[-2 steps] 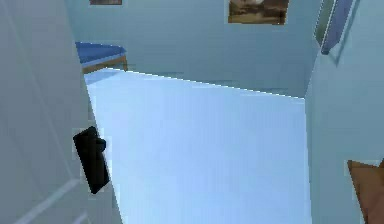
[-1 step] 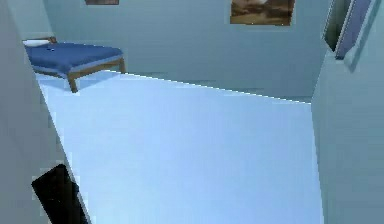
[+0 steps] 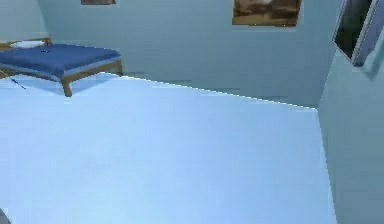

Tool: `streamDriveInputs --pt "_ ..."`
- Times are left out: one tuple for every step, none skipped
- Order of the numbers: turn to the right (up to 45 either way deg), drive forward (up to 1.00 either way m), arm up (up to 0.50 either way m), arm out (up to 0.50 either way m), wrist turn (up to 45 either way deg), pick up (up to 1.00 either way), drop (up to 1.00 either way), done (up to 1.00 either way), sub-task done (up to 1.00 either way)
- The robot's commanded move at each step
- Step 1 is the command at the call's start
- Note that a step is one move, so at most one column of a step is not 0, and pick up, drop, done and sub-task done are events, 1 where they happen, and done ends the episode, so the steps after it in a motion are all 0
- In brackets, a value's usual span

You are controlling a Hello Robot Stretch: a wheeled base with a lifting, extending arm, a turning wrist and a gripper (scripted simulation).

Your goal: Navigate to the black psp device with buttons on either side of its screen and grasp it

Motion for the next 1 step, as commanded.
streamDriveInputs --pt "0.0 0.30 0.00 0.00 0.0 0.00 0.00 0.00 0.00"
